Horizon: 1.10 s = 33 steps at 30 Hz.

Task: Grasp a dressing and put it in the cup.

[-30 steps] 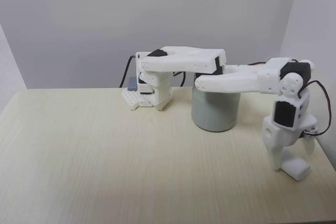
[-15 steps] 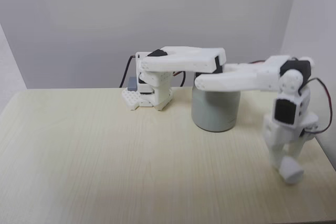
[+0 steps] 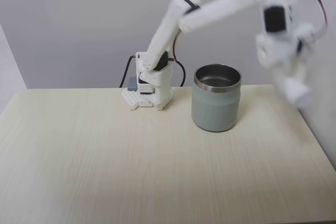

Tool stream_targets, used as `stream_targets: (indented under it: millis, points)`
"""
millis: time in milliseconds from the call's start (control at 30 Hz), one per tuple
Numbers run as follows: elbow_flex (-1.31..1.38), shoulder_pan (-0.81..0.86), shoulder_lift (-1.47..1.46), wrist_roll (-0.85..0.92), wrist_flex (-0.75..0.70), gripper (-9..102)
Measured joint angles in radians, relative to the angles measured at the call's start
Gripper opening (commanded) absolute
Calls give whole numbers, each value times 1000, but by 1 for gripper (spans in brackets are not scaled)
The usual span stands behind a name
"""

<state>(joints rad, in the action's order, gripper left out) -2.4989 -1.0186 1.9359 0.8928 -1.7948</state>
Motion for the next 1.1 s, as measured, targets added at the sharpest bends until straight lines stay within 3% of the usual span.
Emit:
stream_targets:
  millis: [533, 1100]
  points:
    - [828, -114, -873, -8, -3, 0]
    - [1269, -175, -1152, -8, 15, 0]
